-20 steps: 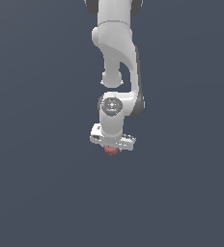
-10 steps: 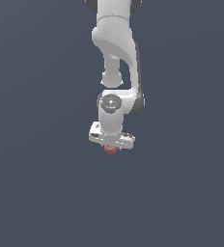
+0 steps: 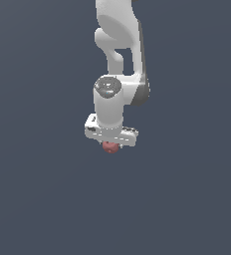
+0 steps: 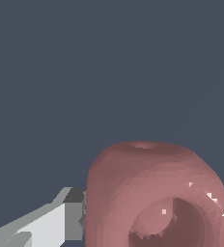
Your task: Pick up the object and move it to a goal position.
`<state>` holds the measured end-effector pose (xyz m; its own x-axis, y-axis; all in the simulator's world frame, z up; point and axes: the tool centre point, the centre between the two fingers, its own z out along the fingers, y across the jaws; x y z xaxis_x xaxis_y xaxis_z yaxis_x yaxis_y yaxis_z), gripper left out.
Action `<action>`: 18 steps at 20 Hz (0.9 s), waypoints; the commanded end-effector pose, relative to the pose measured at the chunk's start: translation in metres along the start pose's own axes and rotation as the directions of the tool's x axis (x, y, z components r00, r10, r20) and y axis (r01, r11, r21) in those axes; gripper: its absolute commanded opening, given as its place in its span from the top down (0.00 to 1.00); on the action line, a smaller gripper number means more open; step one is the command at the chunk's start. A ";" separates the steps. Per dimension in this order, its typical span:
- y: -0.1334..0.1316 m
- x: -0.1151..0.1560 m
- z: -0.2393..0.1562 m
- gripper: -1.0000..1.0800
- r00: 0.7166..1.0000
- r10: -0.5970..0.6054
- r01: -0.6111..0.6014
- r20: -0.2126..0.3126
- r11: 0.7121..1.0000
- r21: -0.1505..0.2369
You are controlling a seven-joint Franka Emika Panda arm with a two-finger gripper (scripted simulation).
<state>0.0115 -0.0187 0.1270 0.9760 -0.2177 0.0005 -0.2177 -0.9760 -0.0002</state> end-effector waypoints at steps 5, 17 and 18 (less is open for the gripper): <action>0.015 0.007 -0.073 1.00 1.000 0.001 -0.001 0.000 1.000 0.000; 0.041 0.022 -0.204 1.00 1.000 0.001 -0.001 0.000 1.000 0.000; 0.043 0.024 -0.214 1.00 1.000 0.001 -0.001 0.000 1.000 0.000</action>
<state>0.0244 -0.0620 0.3252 0.9758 -0.2185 0.0016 -0.2185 -0.9758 -0.0006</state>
